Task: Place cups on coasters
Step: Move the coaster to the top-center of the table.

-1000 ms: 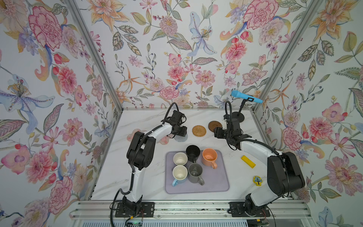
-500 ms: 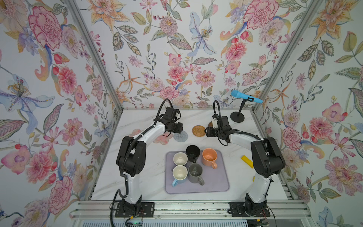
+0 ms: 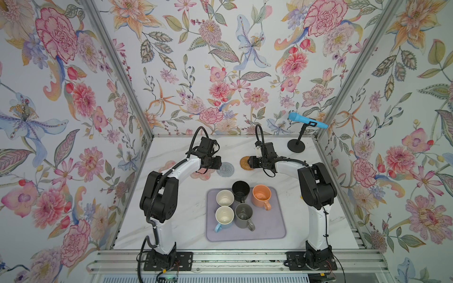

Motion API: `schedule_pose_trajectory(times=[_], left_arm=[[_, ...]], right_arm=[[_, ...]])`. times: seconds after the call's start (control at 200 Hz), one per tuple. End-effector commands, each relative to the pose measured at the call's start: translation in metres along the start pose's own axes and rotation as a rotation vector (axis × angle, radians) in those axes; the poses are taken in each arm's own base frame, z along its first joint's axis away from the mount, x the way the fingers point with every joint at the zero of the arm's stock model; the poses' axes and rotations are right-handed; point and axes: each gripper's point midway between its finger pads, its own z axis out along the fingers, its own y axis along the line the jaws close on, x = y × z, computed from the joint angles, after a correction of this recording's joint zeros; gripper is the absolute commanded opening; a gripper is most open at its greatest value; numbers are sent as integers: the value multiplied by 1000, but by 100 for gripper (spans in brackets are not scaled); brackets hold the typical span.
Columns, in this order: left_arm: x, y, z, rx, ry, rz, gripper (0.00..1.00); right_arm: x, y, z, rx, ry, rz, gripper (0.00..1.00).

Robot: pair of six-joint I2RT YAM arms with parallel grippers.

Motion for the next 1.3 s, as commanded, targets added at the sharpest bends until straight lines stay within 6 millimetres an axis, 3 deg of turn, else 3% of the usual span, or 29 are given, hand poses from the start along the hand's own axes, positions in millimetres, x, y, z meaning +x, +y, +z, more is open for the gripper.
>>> schedule_pose_trajectory(times=[0.0, 0.3, 0.475, 0.736, 1.296], left_arm=[[-10, 1, -3, 25, -29, -14, 42], [-14, 11, -16, 10, -48, -13, 41], [-14, 13, -22, 7, -59, -15, 40], [-16, 13, -26, 8, -66, -12, 39], [-23, 10, -37, 11, -88, -4, 39]], right_arm=[[2, 6, 7, -7, 17, -14, 50], [10, -3, 18, 39, 43, -12, 43], [25, -5, 24, 70, 93, -7, 37], [37, -6, 15, 106, 133, -36, 28], [64, -19, -15, 191, 196, -96, 25]])
